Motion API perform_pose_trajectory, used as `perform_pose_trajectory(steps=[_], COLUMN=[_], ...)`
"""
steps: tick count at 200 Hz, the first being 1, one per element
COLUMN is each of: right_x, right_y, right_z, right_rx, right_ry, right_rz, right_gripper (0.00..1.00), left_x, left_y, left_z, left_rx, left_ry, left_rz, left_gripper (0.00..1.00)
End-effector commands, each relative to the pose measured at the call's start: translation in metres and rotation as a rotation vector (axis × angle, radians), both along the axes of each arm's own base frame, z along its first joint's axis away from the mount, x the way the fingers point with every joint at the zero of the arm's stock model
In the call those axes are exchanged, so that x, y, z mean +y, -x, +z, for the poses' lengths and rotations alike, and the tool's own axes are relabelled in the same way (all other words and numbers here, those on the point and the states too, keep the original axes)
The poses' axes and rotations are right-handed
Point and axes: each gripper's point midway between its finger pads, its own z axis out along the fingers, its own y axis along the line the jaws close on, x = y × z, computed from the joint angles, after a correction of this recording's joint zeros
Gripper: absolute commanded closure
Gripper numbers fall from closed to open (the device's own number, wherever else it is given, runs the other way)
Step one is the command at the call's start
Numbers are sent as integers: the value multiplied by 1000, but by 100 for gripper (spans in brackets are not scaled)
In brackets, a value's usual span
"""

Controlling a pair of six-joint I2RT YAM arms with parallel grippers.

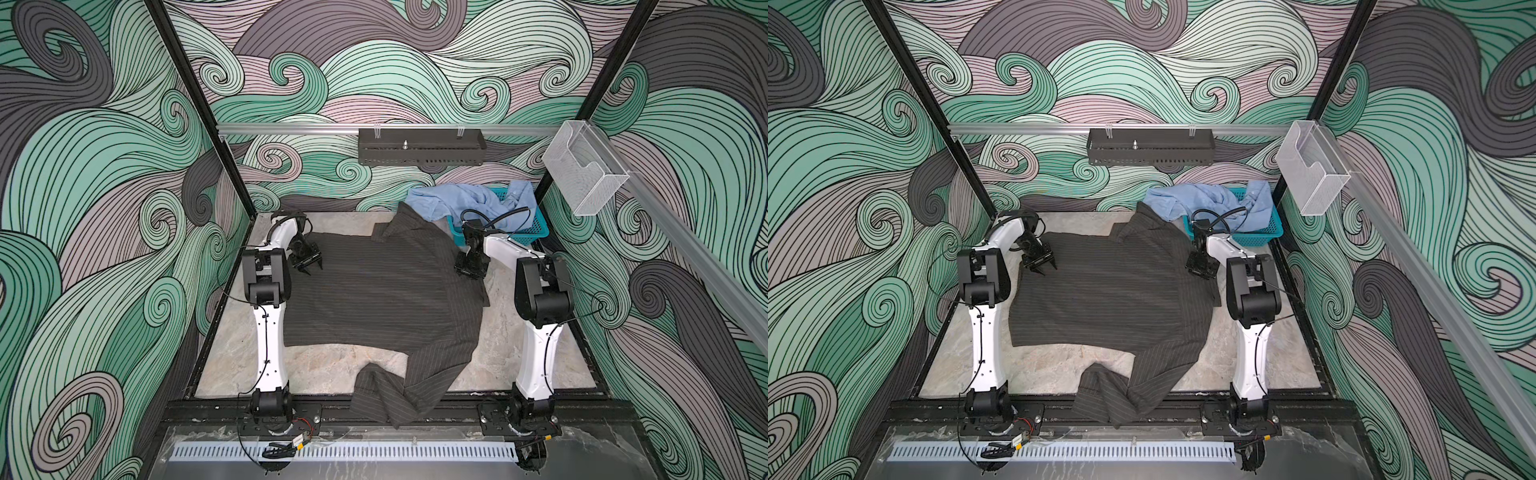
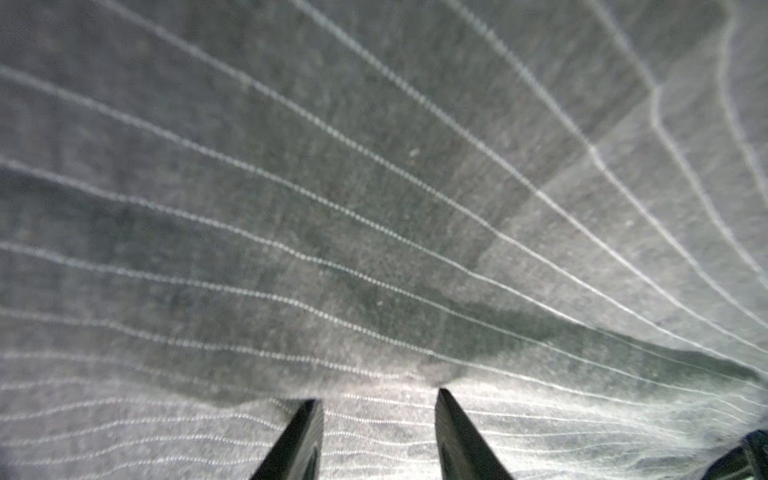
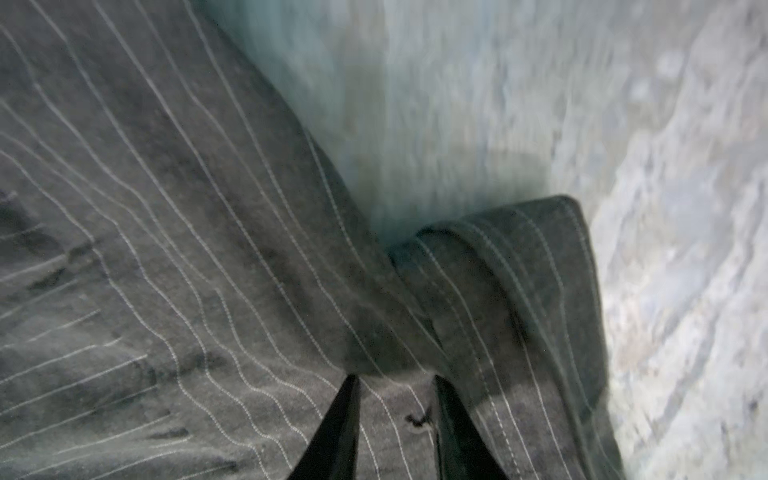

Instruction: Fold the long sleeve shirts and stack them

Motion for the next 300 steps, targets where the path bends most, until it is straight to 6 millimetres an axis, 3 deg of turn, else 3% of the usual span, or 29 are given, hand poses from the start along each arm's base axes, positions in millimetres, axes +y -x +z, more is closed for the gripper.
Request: perform_pose_trajectory(steps=[1, 18, 39, 57, 77, 100, 120, 144, 189, 210, 248, 300], right_x=[-5, 1, 7, 13, 17, 27, 39, 53, 44, 38, 9, -23], right_y=[1, 5, 23, 47, 80, 116, 138, 151, 181, 199, 211, 211], right_z=[6, 29, 58, 76, 81, 73, 62, 47, 0, -18, -14, -3], right_rx=[25, -9, -51, -63, -49, -8, 20, 38, 233, 309, 313, 299], right_ry=[3, -8, -6, -19, -58, -131, -196, -268, -239, -214, -120, -35], right_rz=[3, 29, 63, 83, 78, 72, 68, 71, -2, -12, -49, -79], right_gripper=[64, 55, 45, 37, 33, 32, 34, 35, 35, 35, 35, 35], left_x=[2, 0, -3, -4, -4, -4, -7, -9, -6, -6, -4, -11], left_y=[1, -3, 1, 20, 54, 102, 123, 135, 168, 185, 200, 210], left_z=[-16, 15, 67, 105, 119, 97, 73, 49, 4, -8, -7, -17], left_rx=[34, -45, -161, -255, -290, -226, -199, -162, -28, 22, 57, 98], left_ry=[3, 9, 14, 9, 2, 16, 60, 95, 95, 110, 93, 116], left_rz=[-25, -26, -25, -25, -1, 75, 154, 224, 384, 430, 420, 408], left_gripper=[52, 50, 47, 44, 41, 41, 41, 42, 43, 44, 44, 44])
